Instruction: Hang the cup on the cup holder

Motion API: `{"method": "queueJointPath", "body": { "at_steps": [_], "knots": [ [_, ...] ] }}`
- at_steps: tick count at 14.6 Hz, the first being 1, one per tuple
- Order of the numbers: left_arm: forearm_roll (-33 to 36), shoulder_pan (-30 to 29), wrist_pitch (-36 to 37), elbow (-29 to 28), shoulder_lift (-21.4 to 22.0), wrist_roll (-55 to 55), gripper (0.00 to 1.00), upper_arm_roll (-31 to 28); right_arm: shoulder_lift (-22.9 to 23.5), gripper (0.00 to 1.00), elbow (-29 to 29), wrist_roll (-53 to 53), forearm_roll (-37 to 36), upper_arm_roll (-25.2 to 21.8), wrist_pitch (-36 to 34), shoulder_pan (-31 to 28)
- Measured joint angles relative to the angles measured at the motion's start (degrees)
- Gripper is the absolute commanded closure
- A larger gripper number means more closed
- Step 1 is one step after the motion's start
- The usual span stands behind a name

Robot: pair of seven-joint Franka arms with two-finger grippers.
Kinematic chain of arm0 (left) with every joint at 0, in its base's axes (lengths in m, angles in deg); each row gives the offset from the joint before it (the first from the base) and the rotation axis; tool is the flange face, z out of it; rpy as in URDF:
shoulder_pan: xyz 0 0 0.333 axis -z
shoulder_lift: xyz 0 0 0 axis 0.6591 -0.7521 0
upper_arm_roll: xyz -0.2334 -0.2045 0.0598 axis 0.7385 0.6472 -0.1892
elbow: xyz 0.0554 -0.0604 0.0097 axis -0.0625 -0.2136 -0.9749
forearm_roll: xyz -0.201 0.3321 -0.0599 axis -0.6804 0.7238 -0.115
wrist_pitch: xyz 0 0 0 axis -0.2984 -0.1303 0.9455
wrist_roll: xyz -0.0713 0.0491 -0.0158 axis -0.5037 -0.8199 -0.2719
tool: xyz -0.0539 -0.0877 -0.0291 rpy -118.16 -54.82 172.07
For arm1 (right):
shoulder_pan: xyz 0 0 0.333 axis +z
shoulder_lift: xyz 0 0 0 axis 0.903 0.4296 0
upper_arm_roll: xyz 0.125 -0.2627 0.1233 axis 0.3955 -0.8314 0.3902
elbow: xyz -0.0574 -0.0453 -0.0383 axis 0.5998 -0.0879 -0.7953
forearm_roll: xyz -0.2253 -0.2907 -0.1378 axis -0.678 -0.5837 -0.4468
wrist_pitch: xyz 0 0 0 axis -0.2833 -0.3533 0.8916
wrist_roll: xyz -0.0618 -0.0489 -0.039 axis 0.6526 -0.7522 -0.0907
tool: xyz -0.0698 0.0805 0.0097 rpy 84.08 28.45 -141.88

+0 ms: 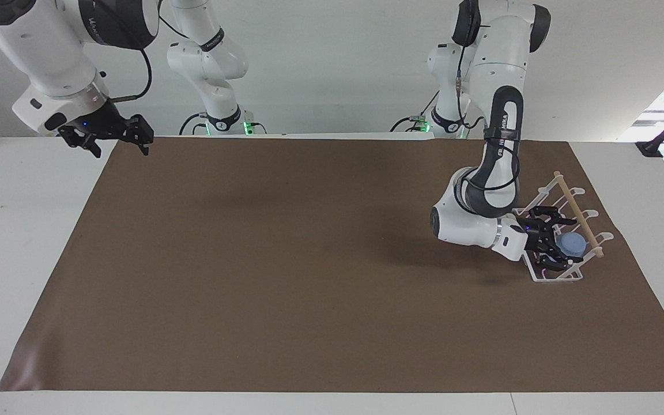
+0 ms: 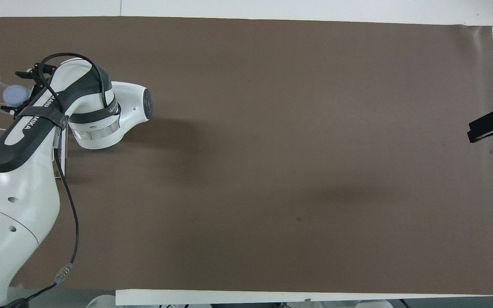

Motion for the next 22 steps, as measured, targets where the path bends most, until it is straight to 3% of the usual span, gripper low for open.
{"method": "queueJointPath", "body": {
  "at_steps": [4,7,13,18,22],
  "knots": [
    [-6.00,1.18,0.78,5.01,2.15,0.71,0.00,0.37,-0.01,0.00,0.26,0.07,0.00,-0.10,0.17,-0.26],
    [-13.75,0.59,0.49,8.55,6.95,9.74,0.00,0.27,-0.06,0.00,0.26,0.07,0.02,-0.12,0.29,-0.56],
    [-34.04,-8.23,-6.60,8.95,18.72,38.46,0.00,-0.14,-0.18,0.00,0.25,0.07,1.95,-0.22,0.40,0.41],
    [-55.43,-15.92,-9.83,11.27,20.61,68.18,0.00,-0.63,-0.50,0.00,0.25,-2.34,1.96,-2.17,0.41,3.68],
    [-70.37,-17.69,-8.57,13.94,21.65,88.52,0.00,-0.72,-0.64,0.00,0.25,-3.96,1.97,-2.47,0.37,3.83]
  ]
}}
